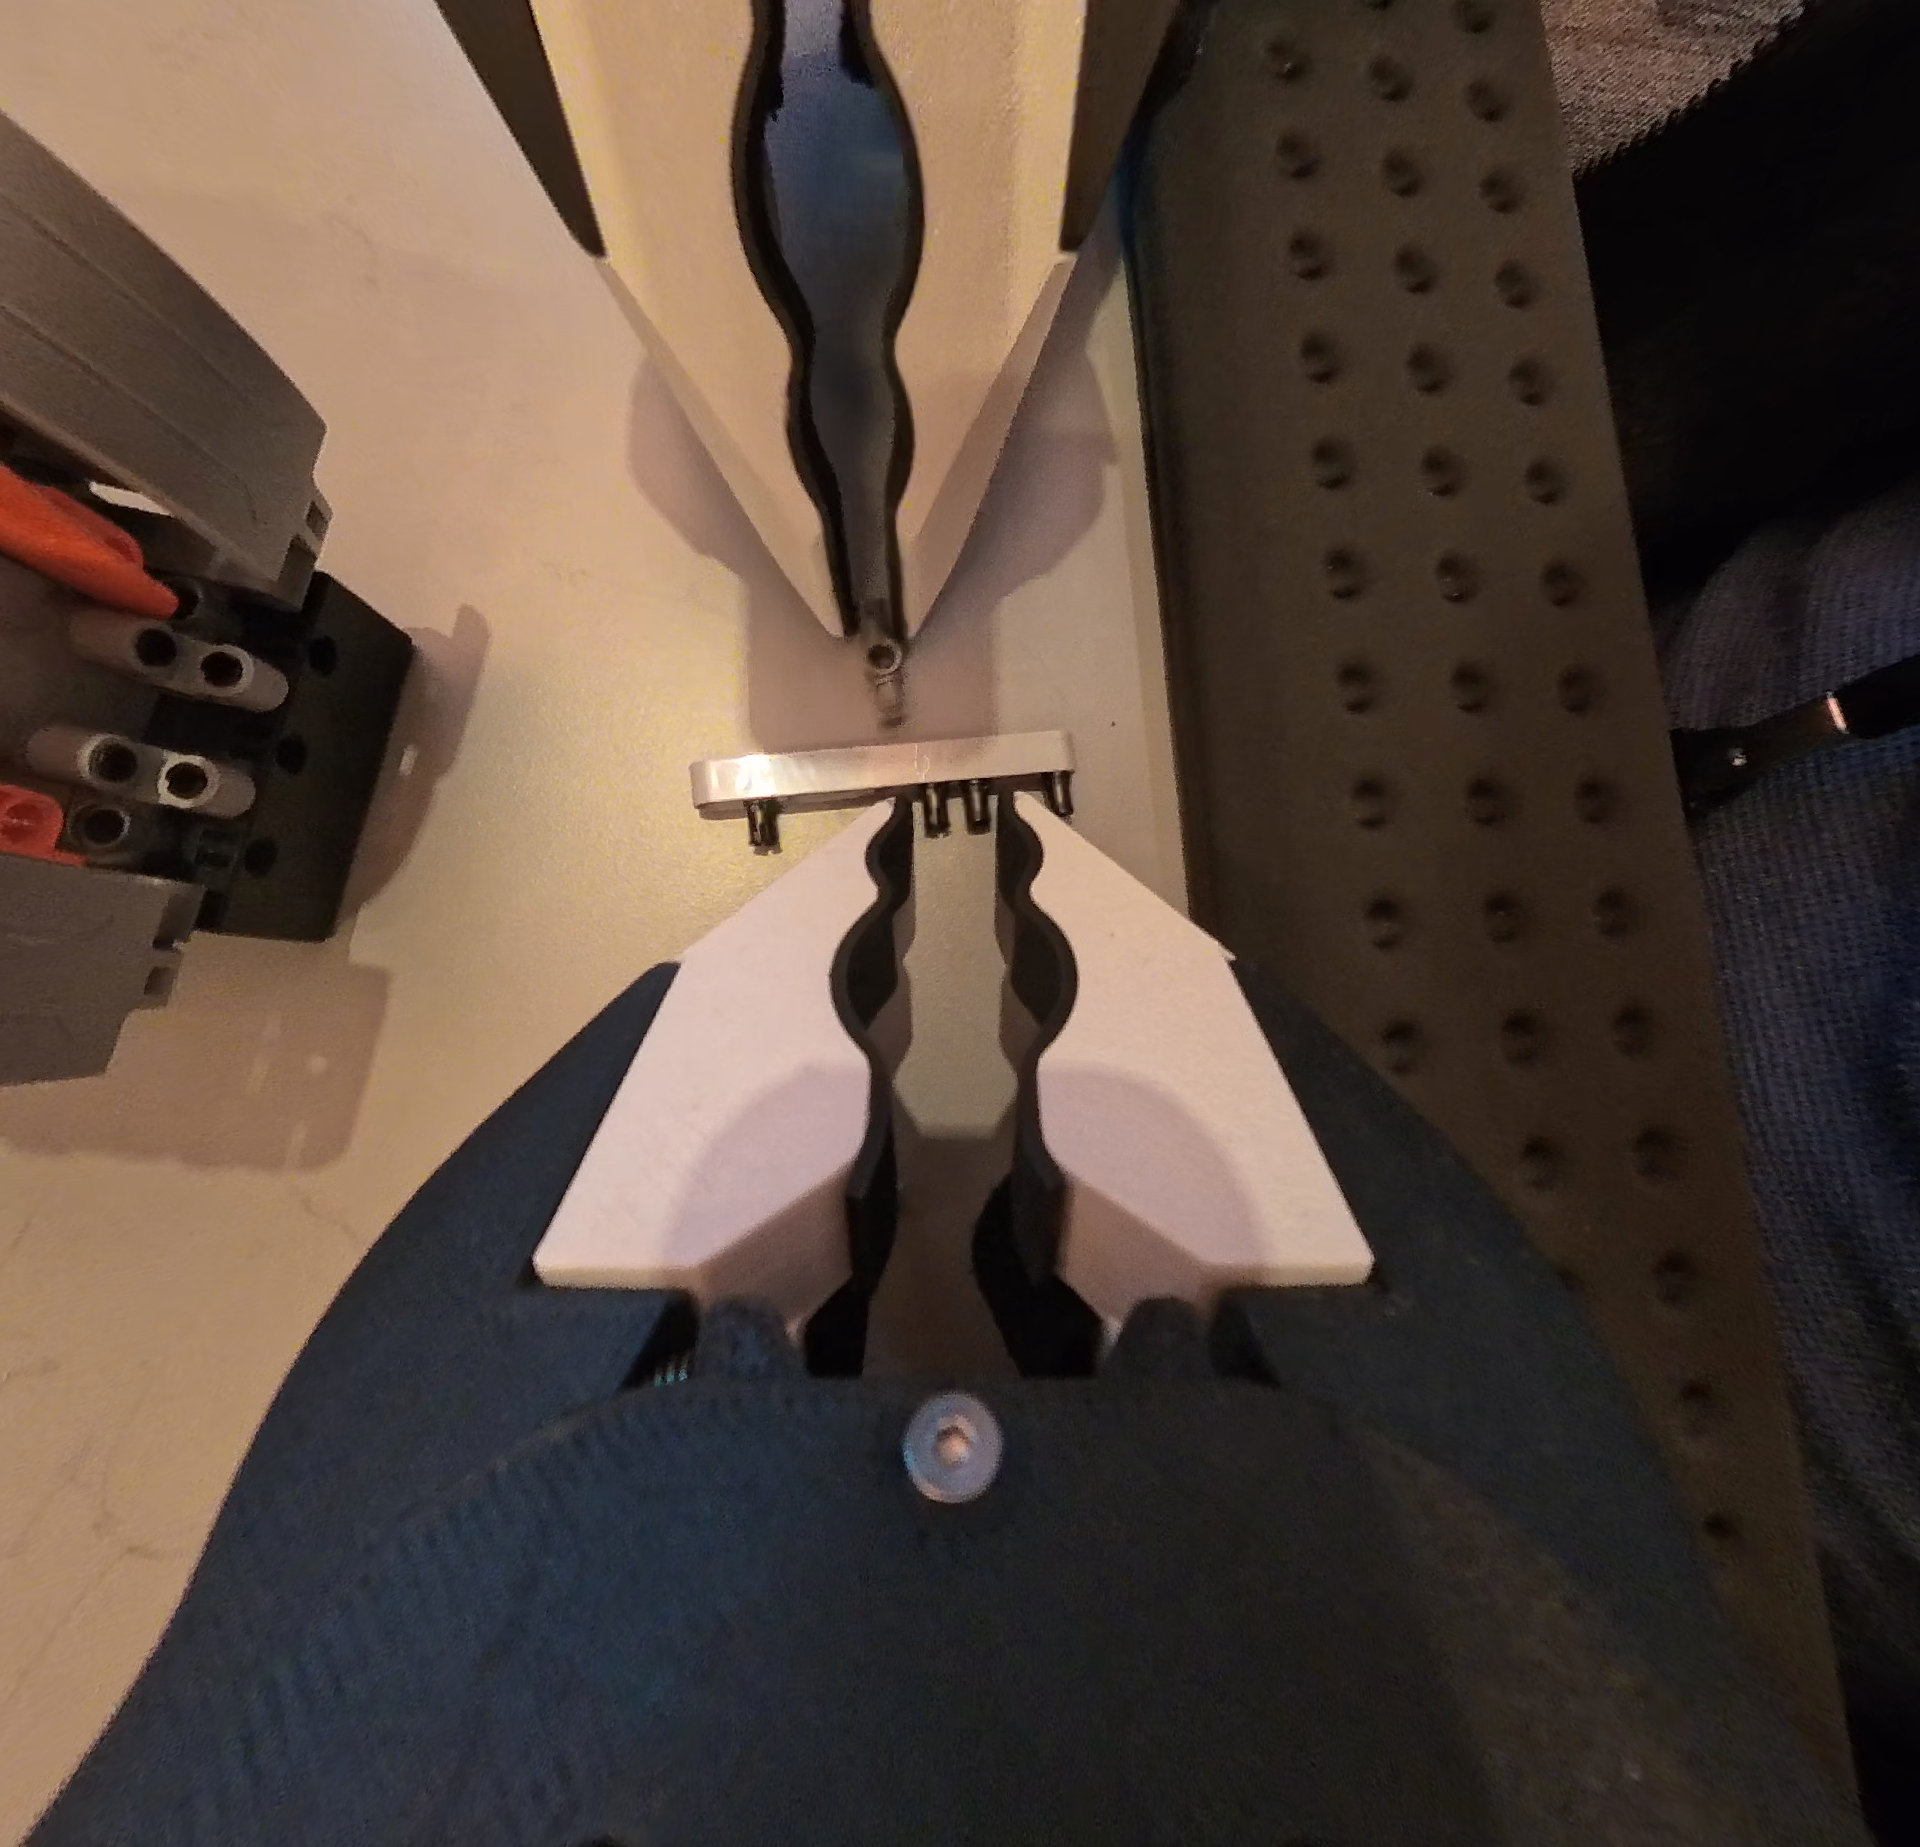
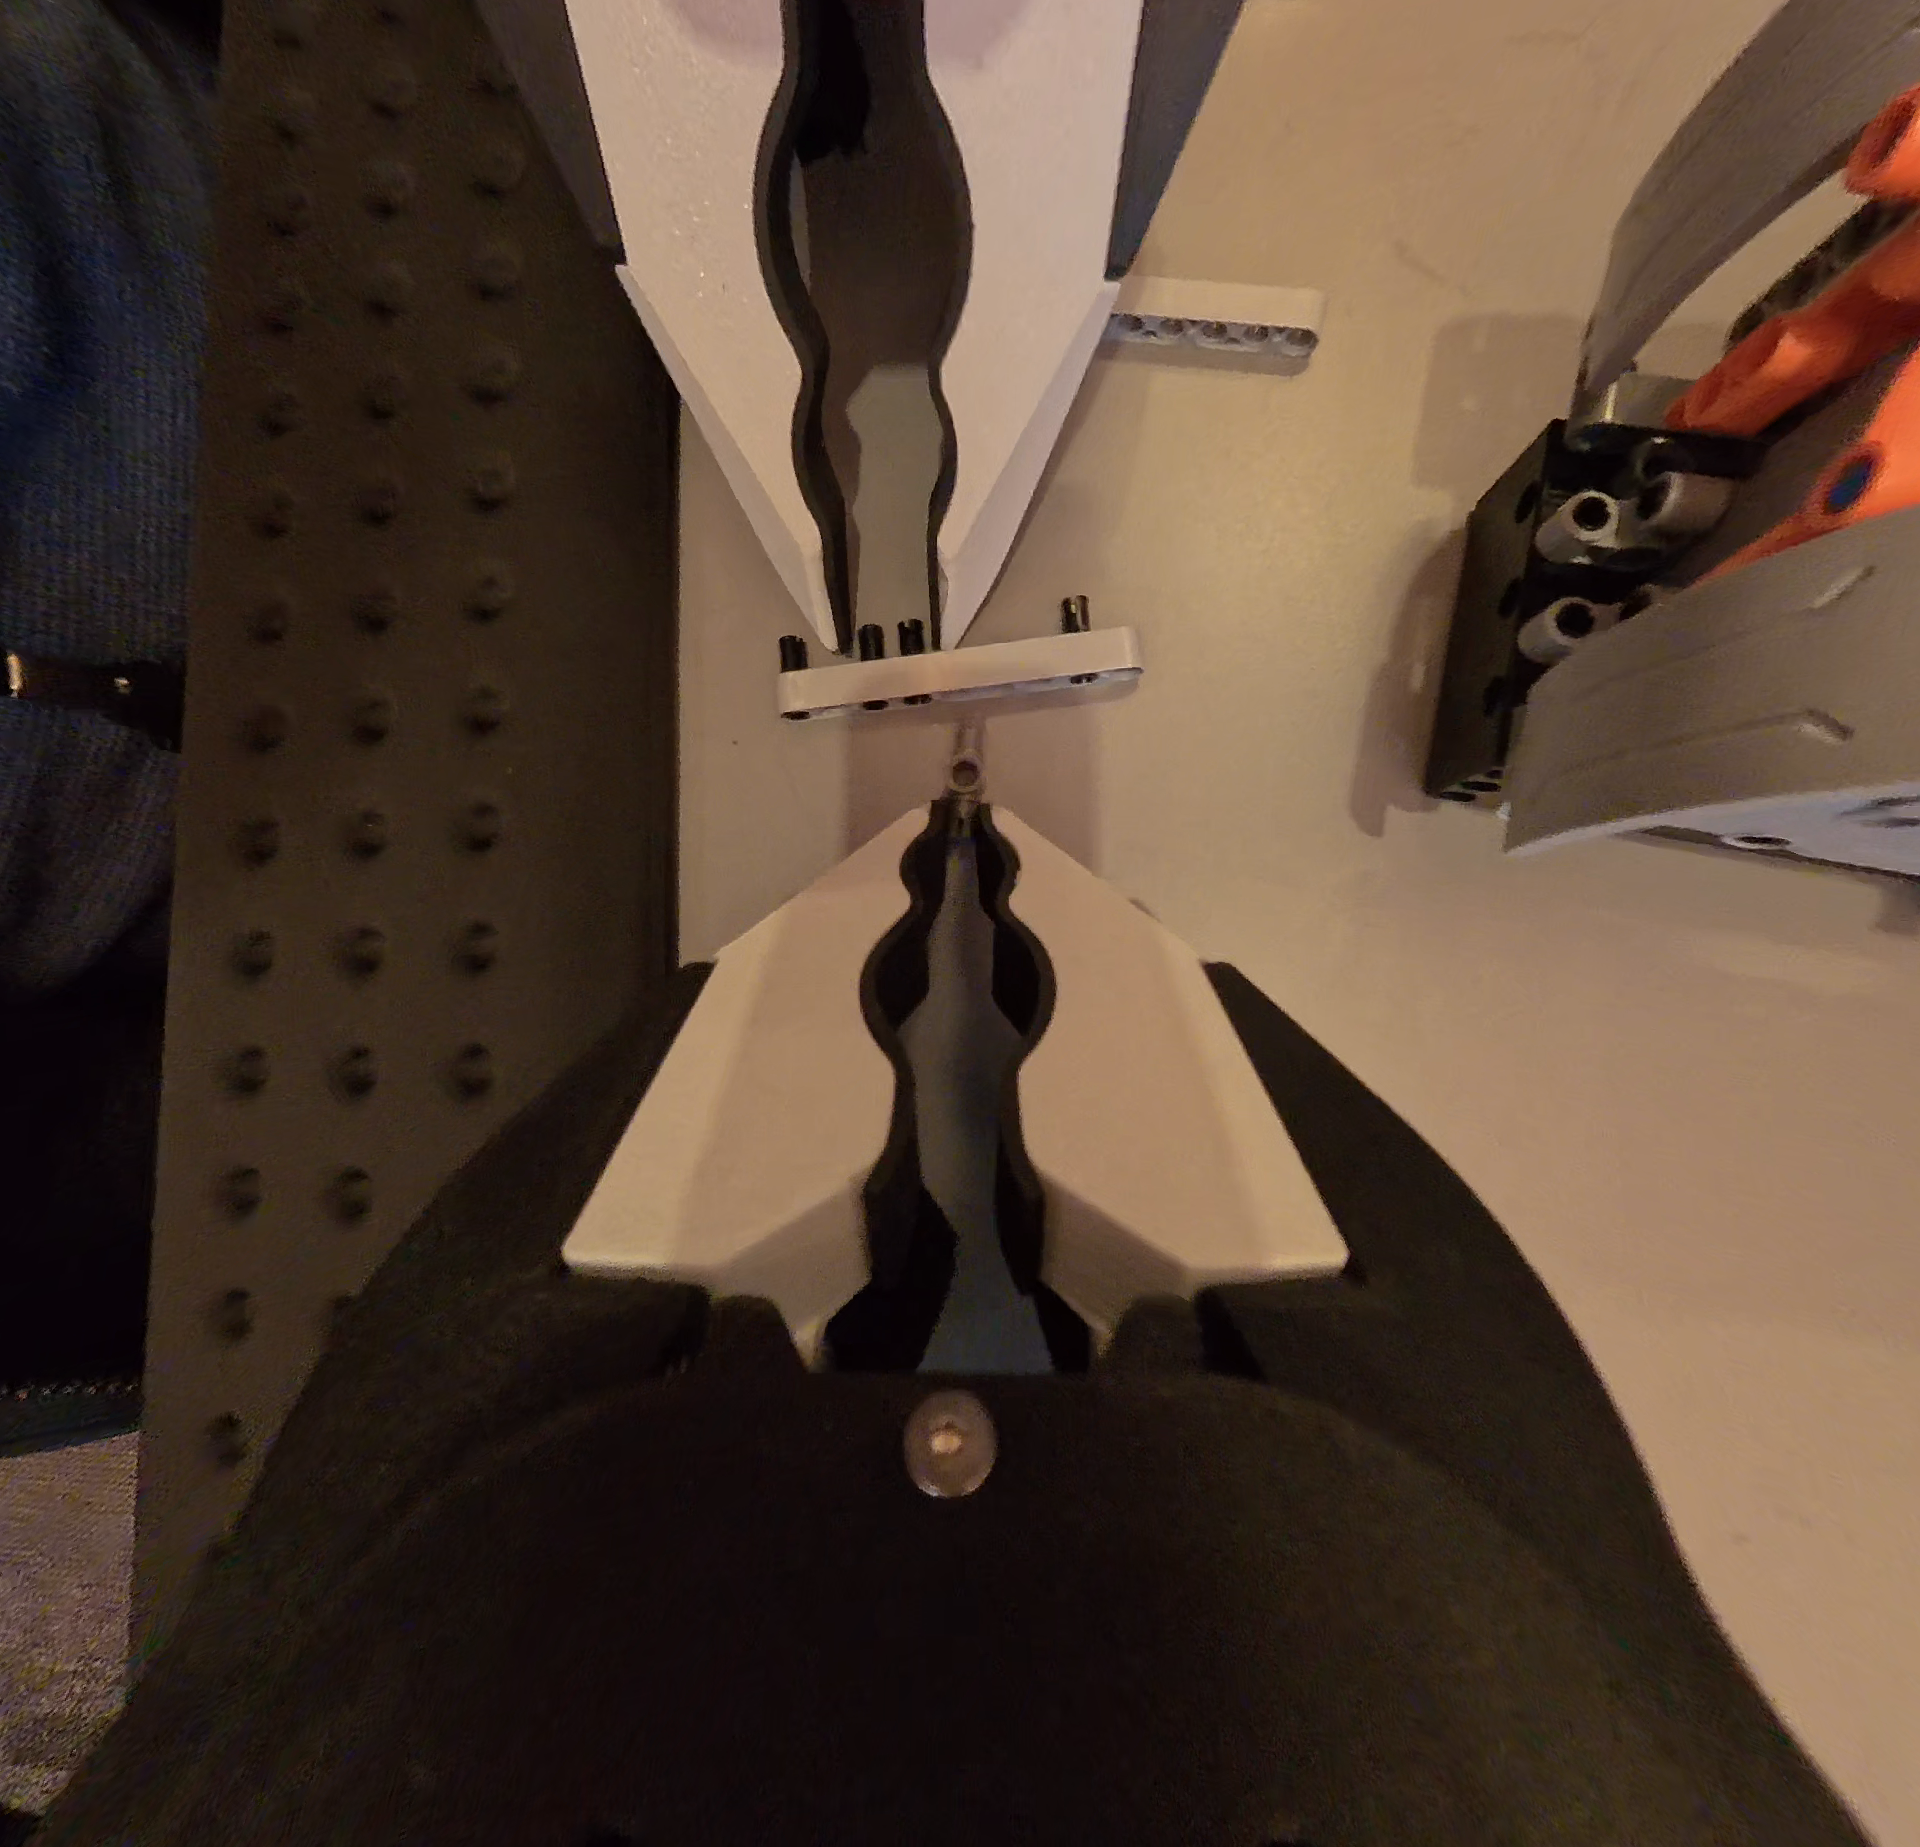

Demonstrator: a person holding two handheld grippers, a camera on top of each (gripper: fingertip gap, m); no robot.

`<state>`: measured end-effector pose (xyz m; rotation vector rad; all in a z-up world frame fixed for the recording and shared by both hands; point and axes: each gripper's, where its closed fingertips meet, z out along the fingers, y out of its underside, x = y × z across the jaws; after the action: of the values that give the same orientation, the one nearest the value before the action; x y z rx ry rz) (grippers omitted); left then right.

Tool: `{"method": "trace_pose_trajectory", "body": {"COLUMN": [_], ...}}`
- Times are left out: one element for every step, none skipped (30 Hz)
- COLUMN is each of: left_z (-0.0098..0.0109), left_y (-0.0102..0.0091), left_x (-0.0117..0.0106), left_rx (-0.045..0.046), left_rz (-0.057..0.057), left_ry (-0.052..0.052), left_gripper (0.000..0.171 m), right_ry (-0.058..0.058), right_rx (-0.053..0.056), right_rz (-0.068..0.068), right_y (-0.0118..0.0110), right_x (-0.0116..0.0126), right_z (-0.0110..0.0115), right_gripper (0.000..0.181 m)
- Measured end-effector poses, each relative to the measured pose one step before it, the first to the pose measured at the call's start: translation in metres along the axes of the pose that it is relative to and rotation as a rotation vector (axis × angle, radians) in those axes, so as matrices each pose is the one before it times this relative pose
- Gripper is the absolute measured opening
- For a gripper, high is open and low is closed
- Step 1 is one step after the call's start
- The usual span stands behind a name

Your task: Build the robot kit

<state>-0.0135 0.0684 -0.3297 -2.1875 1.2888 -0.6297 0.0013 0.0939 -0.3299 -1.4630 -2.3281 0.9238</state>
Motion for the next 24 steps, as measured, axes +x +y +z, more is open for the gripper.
{"method": "trace_pose_trajectory", "body": {"left_z": [0.00014, 0.0, -0.00026, -0.00051, -0.00071, -0.00108, -0.00156, -0.00183, -0.00202, -0.00217, -0.00225, -0.00219, -0.00158, -0.00142, -0.00083, -0.00048, -0.00044, -0.00003, 0.00032, 0.00067, 0.00089, 0.00085, 0.00033, -0.00035], "left_y": [-0.00019, -0.00055, -0.00049, -0.00045, -0.00045, -0.00076, -0.00137, -0.00179, -0.00225, -0.00276, -0.00346, -0.00366, -0.00365, -0.00355, -0.00366, -0.00382, -0.00314, -0.00189, -0.00138, -0.00068, 0.00028, 0.00022, -0.00098, -0.00179], "left_x": [0.00042, 0.00054, 0.0002, -0.00056, -0.00058, -0.00054, -0.00098, -0.00083, -0.00088, -0.00107, -0.00116, -0.0012, -0.00168, -0.00257, -0.00098, -0.00016, -0.00077, -0.00107, 0.00092, 0.00061, 0.00031, 0.00099, 0.00076, -0.00073], "left_rx": [0.00005, 0.00153, 0.00219, 0.0021, 0.00335, 0.00564, 0.00951, 0.01121, 0.01247, 0.01445, 0.01552, 0.01478, 0.01234, 0.01095, 0.0091, 0.00955, 0.00635, -0.00027, -0.00061, -0.001, -0.00601, -0.00579, 0.00197, 0.00813], "left_rz": [0.0035, 0.0041, 0.0022, 0.0005, 0.0003, 0.0007, 0.0005, 0.0007, 0.0026, 0.0066, 0.0112, 0.0155, 0.0208, 0.0272, 0.0297, 0.0284, 0.0266, 0.021, 0.019, 0.0173, 0.0175, 0.0145, 0.0099, 0.0074], "left_ry": [0.0, 0.0002, -0.0014, -0.004, -0.004, -0.0042, -0.0079, -0.0072, -0.0083, -0.0131, -0.0172, -0.0207, -0.0259, -0.0358, -0.0261, -0.0213, -0.0247, -0.0227, -0.0074, -0.0076, -0.0089, -0.003, -0.0027, -0.011], "left_gripper": [0.013, 0.013, 0.013, 0.013, 0.013, 0.014, 0.014, 0.014, 0.015, 0.015, 0.015, 0.015, 0.016, 0.017, 0.019, 0.02, 0.019, 0.019, 0.017, 0.017, 0.015, 0.014, 0.013, 0.011], "right_ry": [-0.0037, -0.0057, -0.0044, -0.0028, -0.0007, 0.0027, -0.0055, -0.0103, -0.0028, -0.0043, -0.0117, -0.0135, -0.0122, -0.0128, -0.0147, -0.0184, -0.0157, -0.0075, -0.0078, -0.012, -0.0108, -0.0105, -0.01, -0.0079], "right_rx": [0.0, -0.0005, 0.0018, 0.0014, -0.0003, 0.0029, 0.0098, 0.0135, 0.0127, 0.0179, 0.0289, 0.0313, 0.0241, 0.0228, 0.0259, 0.0239, 0.016, 0.0082, 0.0063, 0.0092, 0.0093, 0.0062, 0.0043, 0.004], "right_rz": [-0.003, 0.0027, 0.002, 0.0014, 0.0017, 0.0036, 0.0063, 0.0055, 0.0043, 0.0087, 0.0169, 0.0166, 0.0102, 0.0069, 0.0086, 0.0115, 0.0105, 0.0059, 0.0034, 0.0047, 0.006, 0.0037, 0.0024, 0.0041], "right_y": [-0.00028, -0.00006, -0.00014, 0.00003, 0.00011, -0.00046, -0.00136, -0.00169, -0.00177, -0.00253, -0.00396, -0.00451, -0.00384, -0.00383, -0.00428, -0.00399, -0.00274, -0.00128, -0.00082, -0.00124, -0.00146, -0.00098, -0.00059, -0.00037], "right_x": [-0.0006, -0.00069, -0.00041, -0.00033, -0.0001, 0.00047, -0.00039, -0.00127, -0.00025, -0.00004, -0.00028, -0.00048, -0.00083, -0.00135, -0.00161, -0.00198, -0.00165, -0.00055, -0.00066, -0.00126, -0.00113, -0.00123, -0.00124, -0.00084], "right_z": [0.00066, 0.00028, -0.00003, -0.00012, -0.00023, -0.0006, -0.00105, -0.00146, -0.00203, -0.00253, -0.00289, -0.00305, -0.00267, -0.00219, -0.00168, -0.00132, -0.00075, -0.00026, -0.00018, -0.00005, -0.00016, -0.00009, 0.00006, 0.0002], "right_gripper": [0.002, 0.002, 0.002, 0.001, 0.001, 0.001, 0.001, 0.001, 0.001, 0.002, 0.001, 0.001, 0.001, 0.001, 0.001, 0.001, 0.001, 0.001, 0.001, 0.001, 0.001, 0.001, 0.001, 0.001]}}
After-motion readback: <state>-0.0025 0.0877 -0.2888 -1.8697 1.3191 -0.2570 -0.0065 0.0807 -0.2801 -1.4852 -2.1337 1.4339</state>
